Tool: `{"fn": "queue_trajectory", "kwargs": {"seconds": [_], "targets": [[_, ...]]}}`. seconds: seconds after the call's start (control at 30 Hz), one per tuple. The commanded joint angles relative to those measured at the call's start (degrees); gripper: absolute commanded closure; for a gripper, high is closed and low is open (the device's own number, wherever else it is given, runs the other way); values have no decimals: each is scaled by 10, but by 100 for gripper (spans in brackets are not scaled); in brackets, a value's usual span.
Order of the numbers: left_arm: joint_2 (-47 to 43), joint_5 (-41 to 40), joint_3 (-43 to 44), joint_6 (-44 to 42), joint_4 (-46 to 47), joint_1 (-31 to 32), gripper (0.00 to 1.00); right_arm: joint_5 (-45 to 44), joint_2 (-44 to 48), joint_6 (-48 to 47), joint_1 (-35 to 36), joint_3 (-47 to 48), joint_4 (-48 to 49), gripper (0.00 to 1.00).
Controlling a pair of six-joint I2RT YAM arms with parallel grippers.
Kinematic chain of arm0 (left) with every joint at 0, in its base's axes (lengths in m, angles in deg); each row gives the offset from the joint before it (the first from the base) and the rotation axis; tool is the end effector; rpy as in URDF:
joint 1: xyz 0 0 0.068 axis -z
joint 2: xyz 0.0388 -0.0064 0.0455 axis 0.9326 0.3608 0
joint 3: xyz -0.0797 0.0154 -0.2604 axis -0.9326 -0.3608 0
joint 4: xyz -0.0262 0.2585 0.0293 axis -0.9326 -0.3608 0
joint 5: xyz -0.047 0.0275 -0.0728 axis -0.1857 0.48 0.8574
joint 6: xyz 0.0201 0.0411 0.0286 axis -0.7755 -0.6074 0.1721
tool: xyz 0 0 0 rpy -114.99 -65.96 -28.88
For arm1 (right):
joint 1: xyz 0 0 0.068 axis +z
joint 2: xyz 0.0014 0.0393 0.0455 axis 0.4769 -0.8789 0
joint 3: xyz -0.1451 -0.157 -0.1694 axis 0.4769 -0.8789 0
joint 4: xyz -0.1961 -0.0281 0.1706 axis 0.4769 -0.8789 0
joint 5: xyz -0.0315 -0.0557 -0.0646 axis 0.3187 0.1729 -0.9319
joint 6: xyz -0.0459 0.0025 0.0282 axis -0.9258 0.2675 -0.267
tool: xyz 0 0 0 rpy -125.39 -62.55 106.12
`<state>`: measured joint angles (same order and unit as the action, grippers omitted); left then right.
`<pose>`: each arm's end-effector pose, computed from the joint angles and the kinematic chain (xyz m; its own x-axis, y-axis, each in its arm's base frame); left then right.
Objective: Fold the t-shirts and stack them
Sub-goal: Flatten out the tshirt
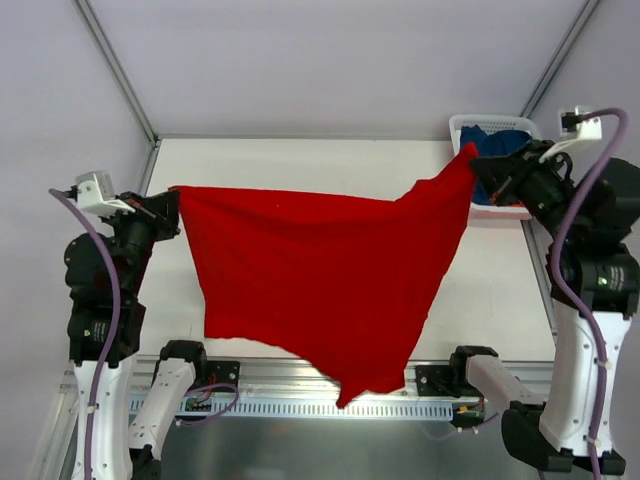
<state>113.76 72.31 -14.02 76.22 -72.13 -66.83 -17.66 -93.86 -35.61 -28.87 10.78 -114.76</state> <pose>0.0831 -0.0041 0.4590 0.1463 -0.4232 -0.8942 0.1407 0.9036 -0.4046 0.1178 0.0142 0.5382 0.0445 0.0328 -0.9985 -0.4163 0.9091 0.0113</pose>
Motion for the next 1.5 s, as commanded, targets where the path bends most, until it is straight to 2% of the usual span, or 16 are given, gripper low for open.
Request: {"fn": "queue_trajectory", "kwargs": {"seconds": [0.0,0.13,0.37,0.67,0.87,1.1,1.47], "targets": [[-11,-15,-55,21,55,-2,100,9,-24,-2,1,-20,62,100],[-9,-15,-118,27,76,-2,100,7,-69,-9,3,-43,84,100],[16,-29,-175,25,120,-2,100,-21,-143,-13,17,-83,136,100],[86,-30,-223,31,198,-1,100,-56,-296,-38,51,-56,165,100],[164,-45,-238,35,260,4,100,-69,-397,-43,68,-13,184,100],[303,-71,-210,30,341,25,100,-85,-497,-45,73,55,198,100],[510,-105,-81,10,403,63,100,-124,-644,-71,72,208,164,100]]}}
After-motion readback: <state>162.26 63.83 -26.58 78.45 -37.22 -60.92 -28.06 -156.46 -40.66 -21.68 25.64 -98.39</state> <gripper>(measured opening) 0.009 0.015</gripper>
